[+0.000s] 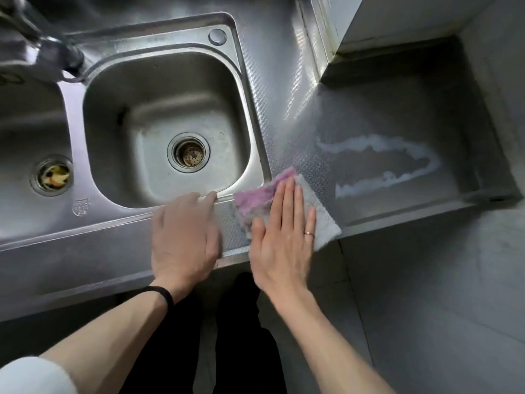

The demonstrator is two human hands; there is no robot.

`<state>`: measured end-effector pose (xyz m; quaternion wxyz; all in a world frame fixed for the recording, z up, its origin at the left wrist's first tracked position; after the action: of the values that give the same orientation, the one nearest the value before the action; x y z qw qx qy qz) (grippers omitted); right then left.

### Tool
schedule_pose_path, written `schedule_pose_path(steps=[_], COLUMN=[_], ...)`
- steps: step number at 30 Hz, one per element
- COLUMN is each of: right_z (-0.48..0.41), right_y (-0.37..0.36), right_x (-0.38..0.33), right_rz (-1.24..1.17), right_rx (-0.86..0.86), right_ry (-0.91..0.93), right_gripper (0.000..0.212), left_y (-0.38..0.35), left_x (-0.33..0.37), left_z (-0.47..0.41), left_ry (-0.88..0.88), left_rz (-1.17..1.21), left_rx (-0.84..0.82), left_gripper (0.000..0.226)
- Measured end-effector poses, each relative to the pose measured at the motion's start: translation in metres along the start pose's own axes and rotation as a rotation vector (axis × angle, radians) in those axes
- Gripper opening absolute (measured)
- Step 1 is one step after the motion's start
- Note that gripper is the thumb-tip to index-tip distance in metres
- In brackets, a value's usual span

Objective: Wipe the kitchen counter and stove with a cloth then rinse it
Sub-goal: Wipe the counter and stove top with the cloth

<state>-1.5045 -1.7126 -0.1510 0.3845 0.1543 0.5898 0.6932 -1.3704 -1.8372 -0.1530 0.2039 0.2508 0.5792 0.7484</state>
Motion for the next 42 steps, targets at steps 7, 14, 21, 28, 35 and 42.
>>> schedule_pose_path(steps=[7, 14, 21, 28, 35, 42], right_z=[0.016, -0.026, -0.015, 0.026, -0.009, -0.023], right_y=[0.003, 0.044, 0.037, -0.014, 0.024, 0.027], right_x=[0.051, 0.161, 0.097, -0.01, 0.105, 0.075], right_rz=[-0.007, 0.008, -0.045, 0.018, 0.045, 0.012], right_rx=[0.003, 0.053, 0.117, -0.049, -0.077, -0.005], right_ry=[0.073, -0.012, -0.234, 0.113, -0.054, -0.142], right_gripper=[0.072, 0.072, 0.071, 0.075, 0.073, 0.072], left_y=[0.002, -0.001, 0.0, 0.005, 0.006, 0.006], left_x=[0.0, -0.001, 0.0, 0.003, 0.001, 0.001], left_z=[0.001, 0.0, -0.001, 0.0, -0.002, -0.004], left_ry=[0.015, 0.008, 0.013, 0.023, 0.017, 0.022], left_rz=[0.001, -0.004, -0.001, 0.02, 0.035, 0.042], left_rx=[-0.046, -0.029, -0.045, -0.09, -0.085, -0.103], left_gripper=[0.057, 0.056, 0.057, 0.058, 0.058, 0.06])
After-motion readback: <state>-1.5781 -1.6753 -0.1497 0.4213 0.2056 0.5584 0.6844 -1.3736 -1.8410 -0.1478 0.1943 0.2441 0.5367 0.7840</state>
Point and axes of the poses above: each hand's wrist, its own z-axis away from the middle knuckle, its own y-axis out of the back of the hand, x = y × z, the point moved 9 cm from there along -z, towards the middle knuckle, and after that the axes turned 7 degrees about -x, right-handed, at the moved point
